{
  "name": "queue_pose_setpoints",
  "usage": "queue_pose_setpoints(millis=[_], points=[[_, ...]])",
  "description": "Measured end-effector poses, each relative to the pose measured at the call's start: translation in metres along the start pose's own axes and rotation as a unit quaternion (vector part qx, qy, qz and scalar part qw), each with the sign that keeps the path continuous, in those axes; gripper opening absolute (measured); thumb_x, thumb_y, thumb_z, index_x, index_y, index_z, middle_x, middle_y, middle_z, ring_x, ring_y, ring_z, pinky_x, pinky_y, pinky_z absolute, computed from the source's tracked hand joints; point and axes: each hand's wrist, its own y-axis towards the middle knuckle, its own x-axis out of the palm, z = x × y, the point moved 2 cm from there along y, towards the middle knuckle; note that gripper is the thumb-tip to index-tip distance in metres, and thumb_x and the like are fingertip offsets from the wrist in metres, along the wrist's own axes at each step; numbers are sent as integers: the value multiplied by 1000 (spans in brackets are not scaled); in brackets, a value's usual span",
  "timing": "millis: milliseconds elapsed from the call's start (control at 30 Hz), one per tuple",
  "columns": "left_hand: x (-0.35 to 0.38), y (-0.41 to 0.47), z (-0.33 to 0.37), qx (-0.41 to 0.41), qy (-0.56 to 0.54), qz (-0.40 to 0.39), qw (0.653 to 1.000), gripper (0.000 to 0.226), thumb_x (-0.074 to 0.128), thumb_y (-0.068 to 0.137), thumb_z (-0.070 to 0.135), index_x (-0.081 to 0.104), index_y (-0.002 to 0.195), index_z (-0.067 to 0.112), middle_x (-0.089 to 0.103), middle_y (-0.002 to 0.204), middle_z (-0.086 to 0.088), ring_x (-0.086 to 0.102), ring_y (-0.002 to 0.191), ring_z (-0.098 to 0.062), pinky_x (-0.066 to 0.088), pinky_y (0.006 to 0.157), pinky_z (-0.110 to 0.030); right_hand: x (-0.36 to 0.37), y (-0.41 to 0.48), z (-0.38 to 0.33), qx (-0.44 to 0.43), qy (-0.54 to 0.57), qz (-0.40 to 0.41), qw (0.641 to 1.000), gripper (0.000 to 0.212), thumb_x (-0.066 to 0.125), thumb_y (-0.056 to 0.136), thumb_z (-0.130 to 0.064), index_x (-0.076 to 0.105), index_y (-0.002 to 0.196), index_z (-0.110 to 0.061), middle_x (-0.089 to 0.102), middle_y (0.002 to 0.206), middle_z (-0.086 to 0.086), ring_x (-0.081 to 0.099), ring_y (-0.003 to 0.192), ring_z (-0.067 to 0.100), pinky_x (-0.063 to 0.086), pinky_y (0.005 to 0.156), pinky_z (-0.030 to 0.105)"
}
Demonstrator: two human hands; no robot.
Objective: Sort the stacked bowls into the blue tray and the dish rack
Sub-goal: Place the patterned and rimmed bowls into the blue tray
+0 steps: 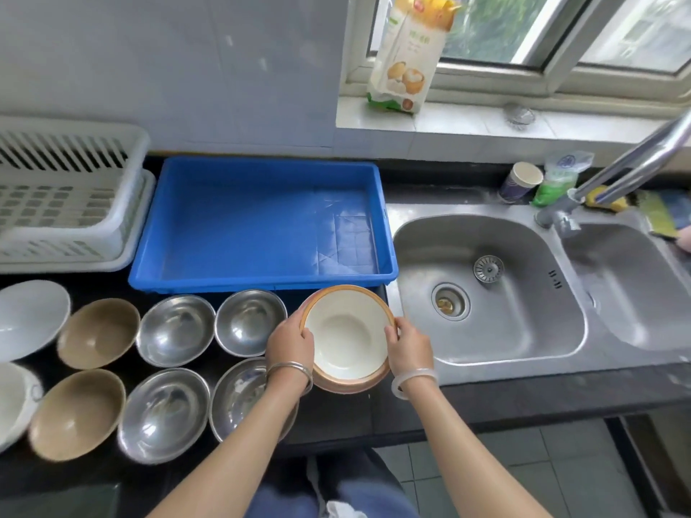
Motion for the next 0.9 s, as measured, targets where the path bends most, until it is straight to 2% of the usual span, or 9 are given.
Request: queue_pose_setpoints(millis=[133,267,400,467,567,667,900], points=[[-1,0,5,8,19,4,1000,49,39,85,0,56,125,23,68,91,-12,59,82,-32,54,75,-43,-3,-4,-6,-12,-46,38,998,25,43,95,-21,62,99,-6,64,101,13,57,91,29,43,74,33],[-2,0,12,8,9,6,1000,50,42,84,1,57,125,25,70,94,-10,61,81,-31,54,75,-38,-12,-4,-5,14,-47,27,998,24,43,95,-20,61,95,-4,66,98,16,59,88,33,36,65,28],[-8,4,33,33,-11,3,999,41,49,79,4,65,113,22,73,98,-3,62,85,-23,47,73,-26,-39,-3,-2,3,-56,34,998,23,44,94,-19,61,89,-5,68,95,18,59,90,36,31,63,29],[-9,5,49,52,-14,-6,999,31,53,79,8,67,104,18,73,97,-2,63,87,-22,46,73,-25,-56,-3,1,4,-43,48,998,22,45,93,-19,60,82,-7,68,90,19,57,84,36,31,63,30],[-3,4,73,78,-20,-21,997,23,55,81,11,68,99,19,72,94,1,57,79,-15,40,69,-23,-83,-3,11,16,-26,81,996,22,48,91,-19,62,80,-7,65,80,14,47,71,28,30,61,29],[15,-3,92,97,-27,-54,994,20,56,83,13,67,99,19,71,96,2,55,78,-12,39,66,-22,-105,-5,29,33,-23,105,994,23,49,90,-19,57,71,-10,57,69,9,46,67,28,30,59,30],[75,-23,105,100,-9,-152,983,22,58,85,12,64,106,15,71,103,-2,61,86,-16,44,72,-23,-124,-11,89,113,-1,105,988,23,51,89,-18,67,81,-5,68,75,12,59,73,30,42,60,31]])
